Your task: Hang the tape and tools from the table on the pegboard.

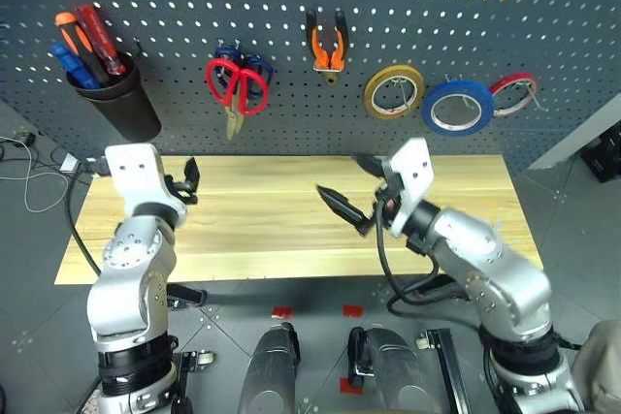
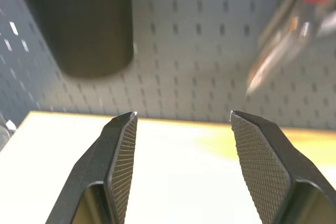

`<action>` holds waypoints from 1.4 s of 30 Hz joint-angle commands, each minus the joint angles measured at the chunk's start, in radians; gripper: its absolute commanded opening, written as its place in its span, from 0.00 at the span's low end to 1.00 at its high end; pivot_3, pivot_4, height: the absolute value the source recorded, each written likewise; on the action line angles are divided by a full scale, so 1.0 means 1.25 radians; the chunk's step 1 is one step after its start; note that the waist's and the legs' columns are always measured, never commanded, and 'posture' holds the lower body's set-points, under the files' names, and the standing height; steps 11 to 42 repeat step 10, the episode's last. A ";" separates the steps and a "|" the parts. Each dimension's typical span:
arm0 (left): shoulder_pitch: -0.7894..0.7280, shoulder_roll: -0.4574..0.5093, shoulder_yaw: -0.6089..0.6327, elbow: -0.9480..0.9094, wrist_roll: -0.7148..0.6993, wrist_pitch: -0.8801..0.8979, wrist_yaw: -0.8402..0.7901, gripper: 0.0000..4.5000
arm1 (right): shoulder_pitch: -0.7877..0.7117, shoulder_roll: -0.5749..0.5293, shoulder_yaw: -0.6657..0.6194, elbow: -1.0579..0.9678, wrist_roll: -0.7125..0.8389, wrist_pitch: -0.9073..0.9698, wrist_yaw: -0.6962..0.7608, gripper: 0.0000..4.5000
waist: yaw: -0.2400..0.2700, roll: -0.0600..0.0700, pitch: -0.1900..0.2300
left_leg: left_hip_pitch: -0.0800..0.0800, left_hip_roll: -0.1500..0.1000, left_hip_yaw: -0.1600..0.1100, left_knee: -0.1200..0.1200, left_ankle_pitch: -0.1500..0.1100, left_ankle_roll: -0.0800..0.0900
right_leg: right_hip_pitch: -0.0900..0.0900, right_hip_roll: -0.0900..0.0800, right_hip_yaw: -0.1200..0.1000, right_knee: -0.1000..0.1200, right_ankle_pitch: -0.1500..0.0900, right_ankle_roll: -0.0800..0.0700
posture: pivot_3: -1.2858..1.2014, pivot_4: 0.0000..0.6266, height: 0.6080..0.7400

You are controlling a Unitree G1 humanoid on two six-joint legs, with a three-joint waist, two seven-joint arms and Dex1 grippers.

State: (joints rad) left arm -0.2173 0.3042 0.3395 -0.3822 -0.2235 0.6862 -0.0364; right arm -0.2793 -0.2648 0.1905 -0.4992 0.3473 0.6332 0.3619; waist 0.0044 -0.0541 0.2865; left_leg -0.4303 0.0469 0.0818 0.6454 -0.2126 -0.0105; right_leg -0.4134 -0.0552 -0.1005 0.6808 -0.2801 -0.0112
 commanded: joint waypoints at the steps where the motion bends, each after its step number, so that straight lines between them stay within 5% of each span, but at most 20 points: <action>1: 0.041 0.009 -0.009 0.035 -0.009 -0.061 -0.058 0.66 | 0.064 0.035 -0.017 0.151 -0.097 -0.215 -0.052 1.00 | -0.001 0.001 -0.007 | 0.000 0.000 0.001 0.000 0.000 0.000 | 0.000 0.000 0.000 0.000 0.000 0.000 | 0.52 0.31 1.00; 10: 0.075 0.010 -0.029 0.153 0.009 -0.191 -0.105 0.66 | 0.061 0.077 -0.149 0.482 -0.174 -0.427 -0.161 1.00 | 0.000 0.001 -0.032 | 0.004 0.000 0.001 0.000 0.000 0.000 | 0.003 0.000 0.001 0.001 0.002 -0.001 | 0.53 0.24 1.00; 42: 0.075 0.010 -0.029 0.153 0.009 -0.191 -0.105 0.66 | 0.061 0.077 -0.149 0.482 -0.174 -0.427 -0.161 1.00 | 0.000 0.001 -0.032 | 0.004 0.000 0.001 0.000 0.000 0.000 | 0.003 0.000 0.001 0.001 0.002 -0.001 | 0.53 0.24 1.00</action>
